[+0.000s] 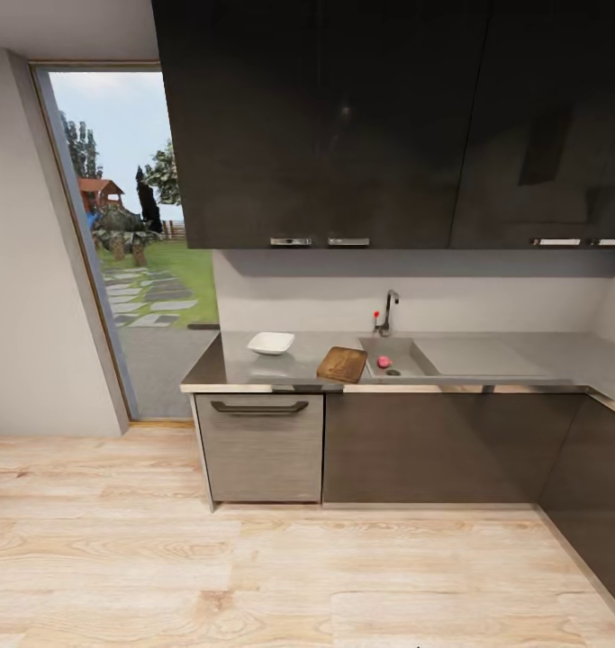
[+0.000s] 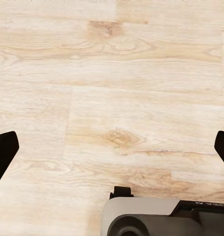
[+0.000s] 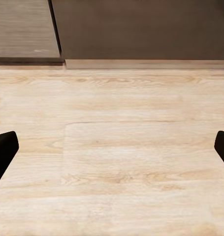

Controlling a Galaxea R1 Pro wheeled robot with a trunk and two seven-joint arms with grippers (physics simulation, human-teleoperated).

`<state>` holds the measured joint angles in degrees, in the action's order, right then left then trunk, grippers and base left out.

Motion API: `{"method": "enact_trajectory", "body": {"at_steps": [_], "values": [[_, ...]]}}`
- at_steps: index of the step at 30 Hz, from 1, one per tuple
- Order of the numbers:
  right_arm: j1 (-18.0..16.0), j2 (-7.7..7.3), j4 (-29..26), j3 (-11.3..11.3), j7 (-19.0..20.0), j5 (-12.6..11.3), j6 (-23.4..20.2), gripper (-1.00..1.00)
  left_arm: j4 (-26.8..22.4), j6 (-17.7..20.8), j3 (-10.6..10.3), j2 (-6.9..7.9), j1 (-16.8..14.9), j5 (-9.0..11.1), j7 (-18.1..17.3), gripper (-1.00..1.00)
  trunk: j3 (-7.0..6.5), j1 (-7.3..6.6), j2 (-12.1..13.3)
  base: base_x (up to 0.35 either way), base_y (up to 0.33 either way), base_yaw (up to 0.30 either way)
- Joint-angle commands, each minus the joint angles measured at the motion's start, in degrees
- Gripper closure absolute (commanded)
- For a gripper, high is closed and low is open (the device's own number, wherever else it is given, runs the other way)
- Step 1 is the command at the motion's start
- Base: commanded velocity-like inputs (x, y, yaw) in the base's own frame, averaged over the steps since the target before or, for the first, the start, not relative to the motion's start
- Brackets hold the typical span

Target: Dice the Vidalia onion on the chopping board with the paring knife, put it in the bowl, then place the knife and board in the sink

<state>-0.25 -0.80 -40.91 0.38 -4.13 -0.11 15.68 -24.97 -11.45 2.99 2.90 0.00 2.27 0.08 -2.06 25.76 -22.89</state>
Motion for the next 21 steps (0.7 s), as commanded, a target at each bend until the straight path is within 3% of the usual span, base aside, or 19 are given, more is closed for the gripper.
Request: {"method": "enact_trajectory", "body": {"at_steps": [1, 10, 21], "values": [[-0.01, -0.01, 0.04, 0.06, -0.18, -0.02, 0.18, -1.0, 0.02, -0.15, 0.0, 0.0, 0.0, 0.24, 0.01, -1.0, 0.01, 0.02, -0.03, 0.0, 0.0, 0.0], [-0.01, 0.01, 0.07, 0.06, -0.17, 0.01, 0.19, -1.0, 0.01, -0.08, 0.0, 0.0, 0.0, 0.28, 0.01, -1.0, 0.01, 0.02, -0.03, 0.055, 0.002, 0.0], [-0.01, 0.01, 0.11, 0.15, -0.18, -0.02, 0.21, -1.0, 0.09, -0.06, 0.0, 0.0, 0.0, 0.28, 0.01, -1.0, 0.01, 0.02, -0.03, 0.264, 0.125, 0.0]]}}
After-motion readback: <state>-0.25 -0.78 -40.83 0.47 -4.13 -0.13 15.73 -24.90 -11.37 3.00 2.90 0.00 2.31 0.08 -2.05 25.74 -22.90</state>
